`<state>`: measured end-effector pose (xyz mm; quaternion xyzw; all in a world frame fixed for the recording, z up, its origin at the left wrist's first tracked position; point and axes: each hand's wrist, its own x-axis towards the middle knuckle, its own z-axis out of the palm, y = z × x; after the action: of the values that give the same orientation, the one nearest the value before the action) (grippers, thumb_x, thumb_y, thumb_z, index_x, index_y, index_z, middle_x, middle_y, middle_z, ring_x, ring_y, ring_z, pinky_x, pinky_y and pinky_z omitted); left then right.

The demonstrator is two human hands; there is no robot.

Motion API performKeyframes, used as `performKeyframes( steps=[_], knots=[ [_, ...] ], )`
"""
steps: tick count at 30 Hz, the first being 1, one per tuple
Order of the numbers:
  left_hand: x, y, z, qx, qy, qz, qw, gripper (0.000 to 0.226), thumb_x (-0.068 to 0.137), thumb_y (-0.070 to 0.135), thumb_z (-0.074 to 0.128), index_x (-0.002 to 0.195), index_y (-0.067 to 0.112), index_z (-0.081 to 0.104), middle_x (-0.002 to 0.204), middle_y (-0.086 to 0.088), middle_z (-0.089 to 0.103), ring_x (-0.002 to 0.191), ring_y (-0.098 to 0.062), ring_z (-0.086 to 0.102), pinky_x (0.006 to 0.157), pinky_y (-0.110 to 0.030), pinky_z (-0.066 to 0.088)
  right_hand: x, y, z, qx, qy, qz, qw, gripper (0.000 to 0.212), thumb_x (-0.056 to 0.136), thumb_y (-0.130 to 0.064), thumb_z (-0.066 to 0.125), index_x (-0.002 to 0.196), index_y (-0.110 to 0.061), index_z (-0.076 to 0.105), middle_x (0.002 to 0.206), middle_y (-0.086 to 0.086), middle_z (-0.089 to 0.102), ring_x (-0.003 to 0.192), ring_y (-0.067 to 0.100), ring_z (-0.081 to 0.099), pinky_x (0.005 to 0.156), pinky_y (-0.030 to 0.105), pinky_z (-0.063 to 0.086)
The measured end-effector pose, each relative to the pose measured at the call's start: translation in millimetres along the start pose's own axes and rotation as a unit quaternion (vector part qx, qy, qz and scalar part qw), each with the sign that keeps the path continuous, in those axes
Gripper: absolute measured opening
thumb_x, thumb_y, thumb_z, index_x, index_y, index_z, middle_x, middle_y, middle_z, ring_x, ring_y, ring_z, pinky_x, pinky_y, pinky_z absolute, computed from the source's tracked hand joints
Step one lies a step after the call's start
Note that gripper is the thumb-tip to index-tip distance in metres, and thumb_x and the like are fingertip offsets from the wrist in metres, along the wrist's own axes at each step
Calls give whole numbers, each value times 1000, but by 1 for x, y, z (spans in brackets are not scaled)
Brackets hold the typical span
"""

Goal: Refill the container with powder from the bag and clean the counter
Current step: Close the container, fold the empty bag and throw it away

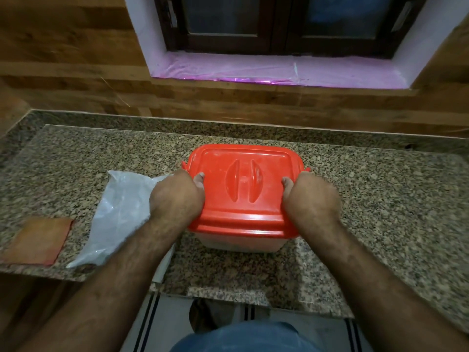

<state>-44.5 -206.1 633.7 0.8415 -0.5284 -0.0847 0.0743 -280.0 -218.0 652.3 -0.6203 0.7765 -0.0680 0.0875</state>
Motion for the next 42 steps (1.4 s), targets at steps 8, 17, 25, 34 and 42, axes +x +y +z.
performKeyframes(
  steps=[8, 17, 25, 34, 42],
  knots=[
    [-38, -9, 30, -60, 40, 149, 986, 104, 95, 79, 28, 173, 11, 17, 181, -12, 15, 167, -28, 14, 135, -47, 6, -32, 8, 42, 25, 25, -105, 994, 98, 99, -70, 26, 169, -2, 15, 177, 22, 14, 165, 34, 14, 133, 45, 8],
    [-6, -2, 33, -78, 80, 151, 982, 105, 89, 75, 38, 167, 5, 36, 175, -17, 32, 162, -33, 30, 133, -51, 20, -2, -1, 51, 46, 75, -116, 989, 96, 92, -60, 37, 165, 2, 29, 173, 24, 27, 161, 36, 25, 132, 48, 16],
    [110, 41, 24, -57, 68, 176, 980, 103, 89, 75, 36, 165, 5, 40, 173, -20, 36, 159, -35, 35, 131, -49, 25, 105, -45, 49, 67, 111, -99, 987, 94, 88, -55, 45, 159, 6, 39, 167, 28, 38, 156, 40, 35, 130, 49, 25],
    [219, 80, 18, -29, 29, 199, 979, 101, 96, 73, 34, 170, 5, 27, 178, -20, 21, 165, -34, 22, 135, -48, 15, 202, -82, 47, 77, 124, -81, 986, 90, 92, -53, 43, 160, 7, 37, 167, 28, 37, 156, 39, 34, 130, 46, 26],
    [197, 74, 20, -72, 21, 177, 981, 92, 107, 69, 29, 173, 8, 9, 181, -18, 2, 168, -33, 7, 136, -50, 9, 161, -61, 74, 140, 161, -96, 972, 95, 105, -69, 33, 169, -1, 15, 177, 22, 13, 165, 33, 12, 134, 51, 11]
  ],
)
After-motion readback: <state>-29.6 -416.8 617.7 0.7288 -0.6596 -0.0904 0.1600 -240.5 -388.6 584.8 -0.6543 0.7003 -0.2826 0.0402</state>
